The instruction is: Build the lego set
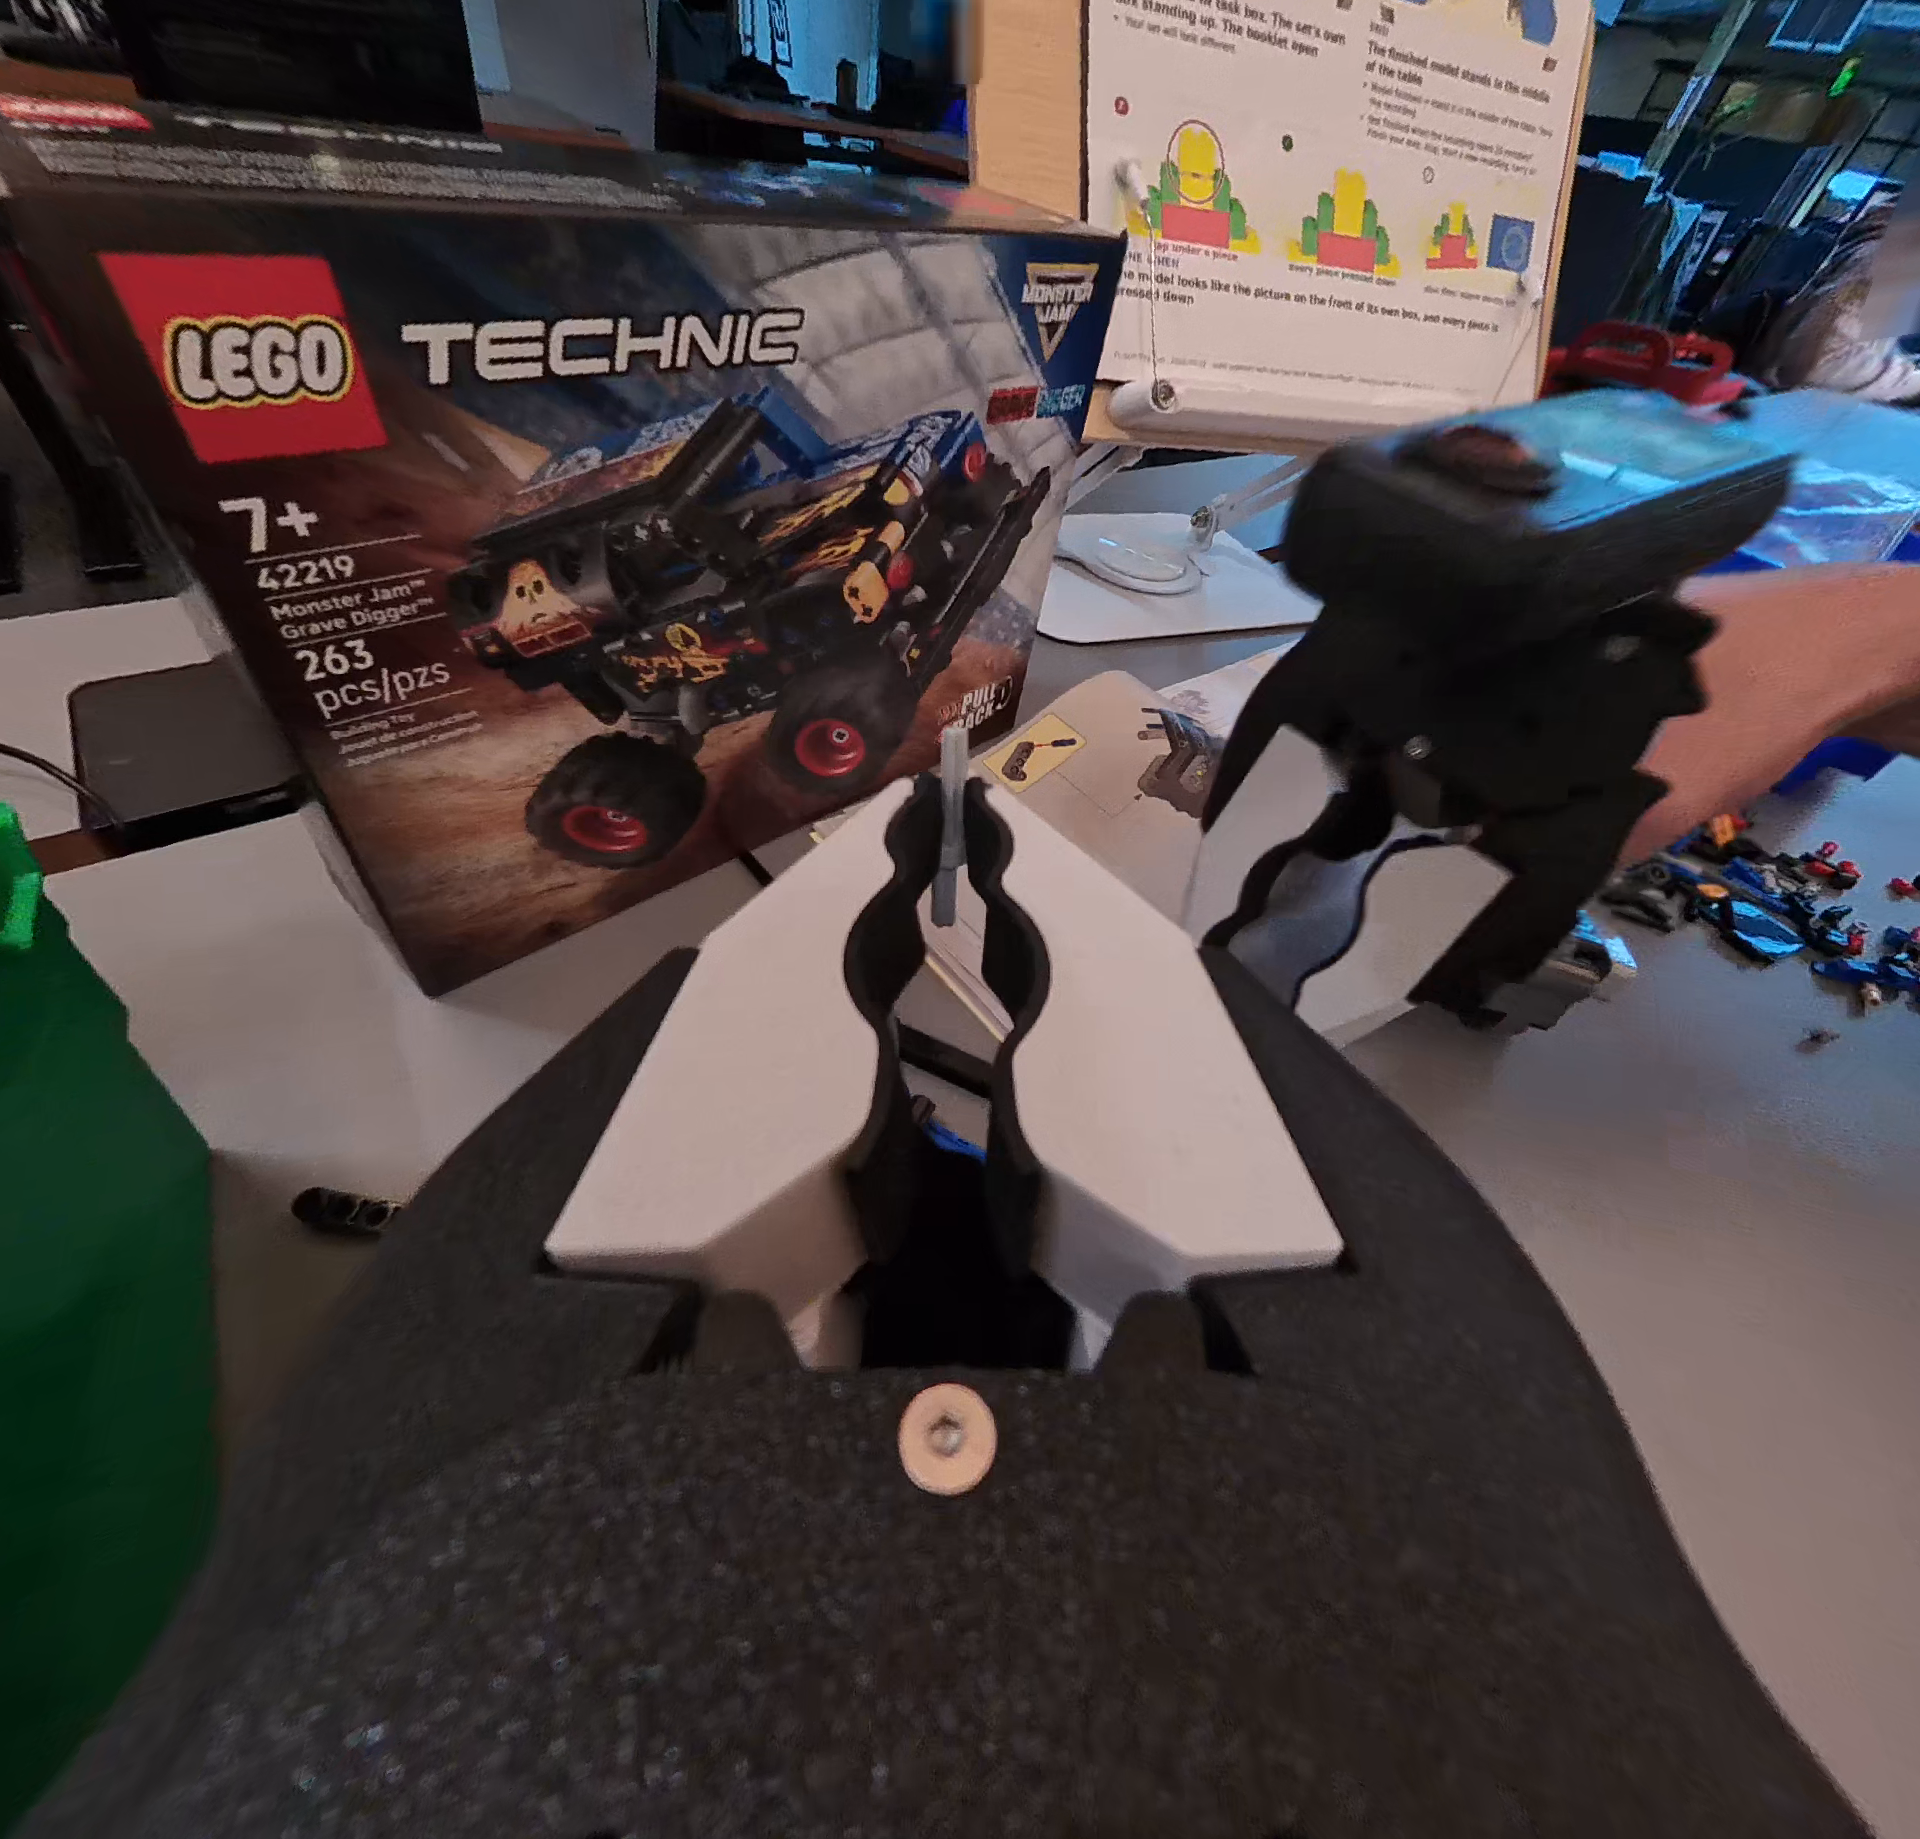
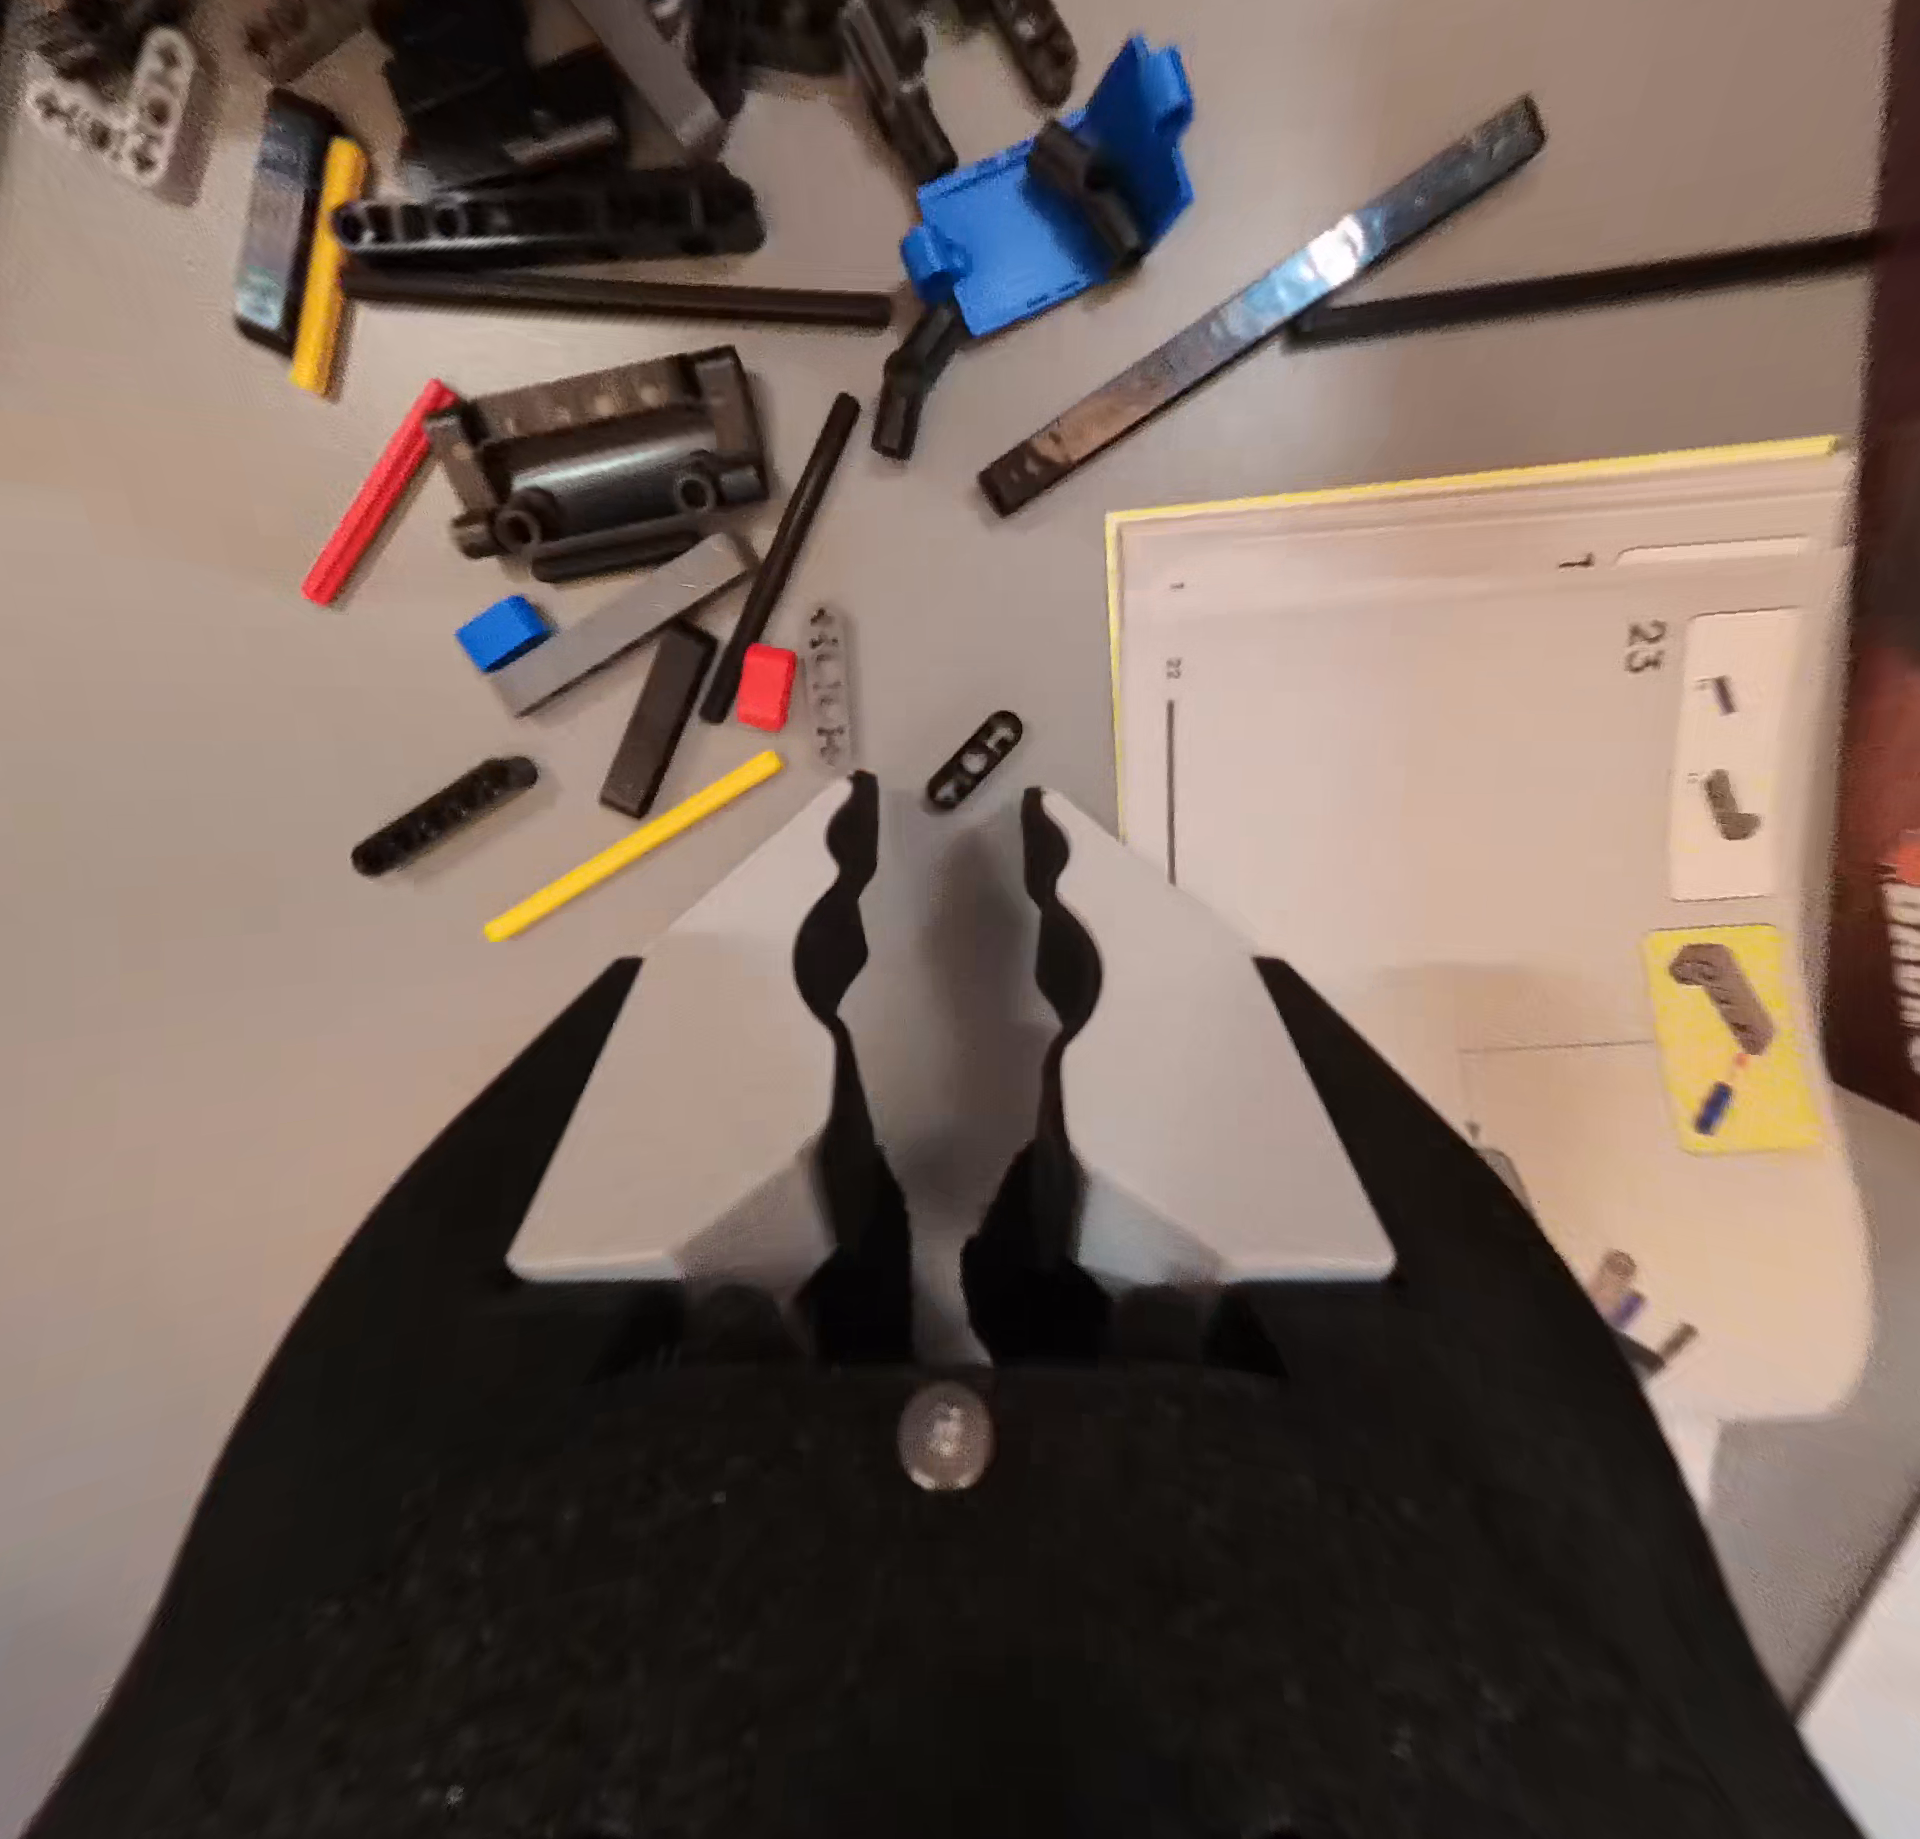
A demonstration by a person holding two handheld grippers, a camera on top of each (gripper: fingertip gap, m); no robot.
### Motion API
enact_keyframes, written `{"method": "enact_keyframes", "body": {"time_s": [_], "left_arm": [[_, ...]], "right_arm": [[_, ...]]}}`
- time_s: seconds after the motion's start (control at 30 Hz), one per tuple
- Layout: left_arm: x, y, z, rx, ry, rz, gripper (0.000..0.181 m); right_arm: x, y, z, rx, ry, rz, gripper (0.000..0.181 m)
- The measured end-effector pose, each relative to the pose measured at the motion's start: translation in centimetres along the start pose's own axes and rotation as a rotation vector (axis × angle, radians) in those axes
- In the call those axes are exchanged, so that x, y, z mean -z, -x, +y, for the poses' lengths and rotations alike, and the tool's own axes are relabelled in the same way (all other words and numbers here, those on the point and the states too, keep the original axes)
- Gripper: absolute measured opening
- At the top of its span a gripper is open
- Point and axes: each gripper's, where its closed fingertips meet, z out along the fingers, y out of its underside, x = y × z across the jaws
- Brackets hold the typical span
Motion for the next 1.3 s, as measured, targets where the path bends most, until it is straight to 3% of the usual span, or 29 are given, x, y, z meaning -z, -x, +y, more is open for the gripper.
{"method": "enact_keyframes", "body": {"time_s": [0.03,0.2,0.4,0.6,0.73,0.8,0.87,1.03,1.13,1.3], "left_arm": [[0.1,-0.1,-0.2,0.003,-0.005,0.008,0.003],[0.6,-0.5,-0.9,-0.029,-0.003,0.017,0.003],[0.5,-1.1,-0.7,-0.049,0.011,0.052,0.003],[0.0,-3.9,0.6,-0.053,0.058,0.212,0.002],[0.0,-8.6,1.2,0.027,0.084,0.437,0.002],[0.4,-12.5,0.9,0.058,0.085,0.581,0.002],[0.7,-16.7,1.7,-0.020,0.123,0.671,0.002],[0.9,-24.5,5.0,-0.180,0.193,0.777,0.002],[0.9,-26.2,6.7,-0.171,0.247,0.830,0.002],[0.6,-26.3,7.8,-0.114,0.305,0.849,0.002]], "right_arm": [[-0.3,0.1,-0.1,-0.022,0.003,-0.021,0.027],[-0.6,-0.6,0.1,-0.035,0.003,0.027,0.025],[-0.8,-1.0,-0.2,-0.012,-0.006,0.053,0.006],[0.2,-0.9,-0.2,0.016,-0.083,0.042,0.006],[8.5,1.6,-1.6,-0.044,-0.491,-0.049,0.006],[13.2,4.8,-0.9,-0.047,-0.694,-0.126,0.005],[15.1,7.8,1.0,-0.040,-0.781,-0.147,0.005],[14.9,11.8,5.7,-0.164,-0.909,-0.271,0.005],[13.6,12.5,7.3,-0.229,-0.912,-0.344,0.005],[13.0,13.0,7.4,-0.254,-0.916,-0.434,0.005]]}}
